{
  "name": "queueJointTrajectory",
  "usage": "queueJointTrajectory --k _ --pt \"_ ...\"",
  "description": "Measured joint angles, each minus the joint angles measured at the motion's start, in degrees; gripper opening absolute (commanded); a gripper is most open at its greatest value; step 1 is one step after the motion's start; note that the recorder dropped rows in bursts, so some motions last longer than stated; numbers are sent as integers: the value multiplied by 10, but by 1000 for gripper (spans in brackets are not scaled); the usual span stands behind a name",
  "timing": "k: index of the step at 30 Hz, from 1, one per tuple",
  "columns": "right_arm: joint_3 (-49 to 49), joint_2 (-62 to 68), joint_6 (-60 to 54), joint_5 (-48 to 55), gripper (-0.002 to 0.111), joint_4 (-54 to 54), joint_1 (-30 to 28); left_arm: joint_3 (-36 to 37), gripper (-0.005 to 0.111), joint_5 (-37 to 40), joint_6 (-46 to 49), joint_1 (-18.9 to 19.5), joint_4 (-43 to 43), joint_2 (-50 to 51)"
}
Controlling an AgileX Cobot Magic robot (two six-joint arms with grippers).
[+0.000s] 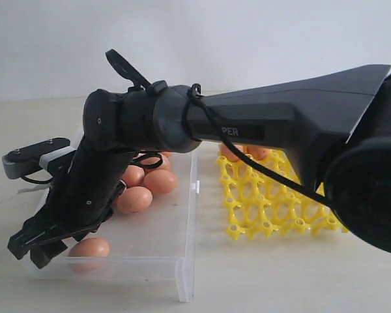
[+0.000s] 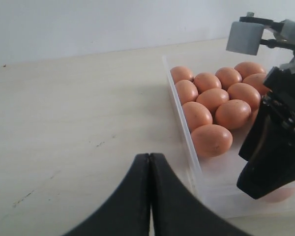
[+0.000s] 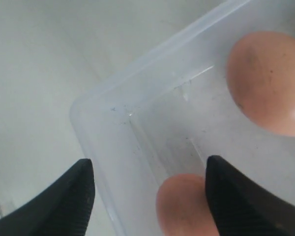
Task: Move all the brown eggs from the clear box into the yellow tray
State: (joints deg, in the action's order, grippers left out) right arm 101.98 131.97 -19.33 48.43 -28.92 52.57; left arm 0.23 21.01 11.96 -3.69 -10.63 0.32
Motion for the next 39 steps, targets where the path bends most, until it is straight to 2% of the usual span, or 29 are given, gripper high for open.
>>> queueJointTrajectory --k 10,18,28,39 --pt "14 -8 0 7 62 73 7 0 0 0 0 0 0 0" --pt "30 -40 15 24 62 181 -3 0 0 0 0 0 0 0" --pt "34 -108 31 16 62 234 -11 0 0 0 0 0 0 0" --pt "34 -53 28 22 62 303 -50 0 0 0 0 0 0 0"
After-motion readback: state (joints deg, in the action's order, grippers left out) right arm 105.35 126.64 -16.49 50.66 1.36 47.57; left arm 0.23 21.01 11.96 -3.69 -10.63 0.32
